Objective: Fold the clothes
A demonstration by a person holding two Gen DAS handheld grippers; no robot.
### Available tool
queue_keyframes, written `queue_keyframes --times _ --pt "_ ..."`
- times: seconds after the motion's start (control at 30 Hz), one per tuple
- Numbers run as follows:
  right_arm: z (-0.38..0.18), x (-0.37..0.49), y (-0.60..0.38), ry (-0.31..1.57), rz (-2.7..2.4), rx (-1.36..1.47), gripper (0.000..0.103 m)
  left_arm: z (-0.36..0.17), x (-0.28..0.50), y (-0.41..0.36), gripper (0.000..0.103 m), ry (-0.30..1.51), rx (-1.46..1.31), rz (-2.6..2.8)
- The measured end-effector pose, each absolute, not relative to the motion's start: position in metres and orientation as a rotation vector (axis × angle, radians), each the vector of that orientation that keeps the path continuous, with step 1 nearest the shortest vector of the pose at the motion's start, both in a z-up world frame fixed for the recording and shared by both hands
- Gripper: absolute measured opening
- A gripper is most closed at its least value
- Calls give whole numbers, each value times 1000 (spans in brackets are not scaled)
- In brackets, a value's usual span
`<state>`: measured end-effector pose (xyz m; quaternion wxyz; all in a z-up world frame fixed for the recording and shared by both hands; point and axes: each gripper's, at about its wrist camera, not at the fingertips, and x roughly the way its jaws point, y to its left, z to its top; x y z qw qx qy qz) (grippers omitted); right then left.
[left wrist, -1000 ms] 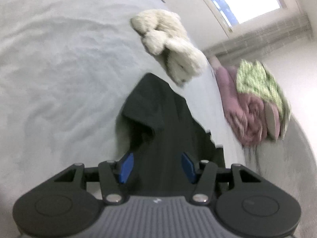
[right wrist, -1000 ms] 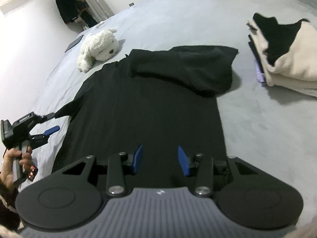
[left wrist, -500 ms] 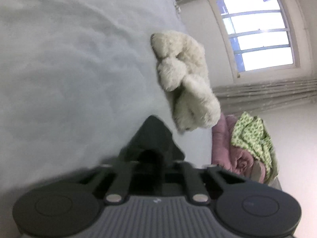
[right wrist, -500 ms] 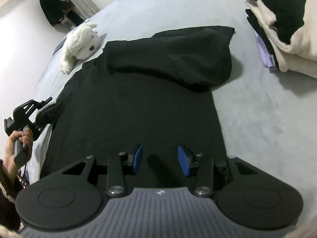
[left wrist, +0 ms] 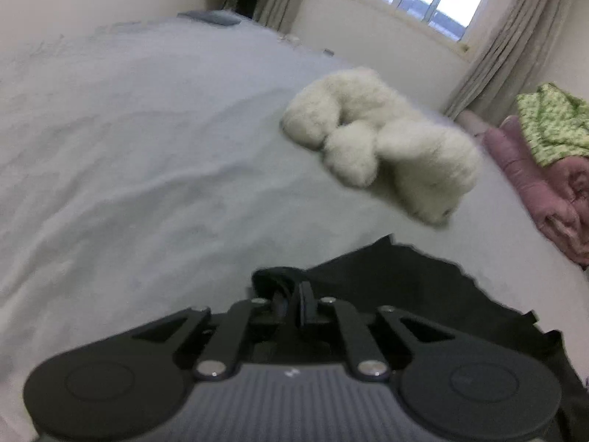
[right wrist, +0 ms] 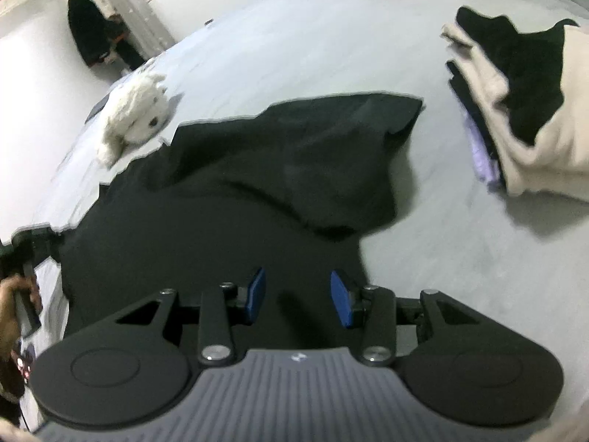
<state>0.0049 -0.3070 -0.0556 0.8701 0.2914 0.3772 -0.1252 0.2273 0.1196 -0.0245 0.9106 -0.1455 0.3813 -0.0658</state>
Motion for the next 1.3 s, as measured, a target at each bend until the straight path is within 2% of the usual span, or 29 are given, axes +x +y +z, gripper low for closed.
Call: queue_keyframes --times 0.03,0.17,0.33,0.63,0.73,0.77,0.8,0.83,0.87,1.0,1.1,1.3 --pt "-52 7 -312 775 -266 610 50 -24 228 123 10 788 -300 -128" --pt "-34 25 -330 715 -275 578 53 -18 238 125 40 772 -275 -123" --pt "-26 74 -349 698 -284 500 54 -13 266 114 44 803 -245 -203" --pt "-63 144 -365 803 -320 383 54 -28 295 73 46 862 -159 -344" --pt "-76 151 -358 835 -326 296 52 -34 294 62 41 861 -137 -366" --pt "-79 152 -353 837 -326 255 41 -35 293 59 23 862 -126 -363" --pt "-82 153 -349 840 -326 214 18 -36 292 57 4 862 -115 -360" --pt "-83 155 -344 845 -324 179 6 -37 291 55 3 860 -107 -356" --pt "-82 156 -341 852 -324 154 1 -35 289 54 3 846 -107 -346" --pt "-59 154 -332 728 -443 16 1 -17 280 57 2 713 -119 -301" --pt "-44 147 -343 617 -527 32 1 -10 276 61 2 645 -123 -289" --pt "-82 163 -358 813 -474 63 3 -35 289 46 3 809 -5 -292"
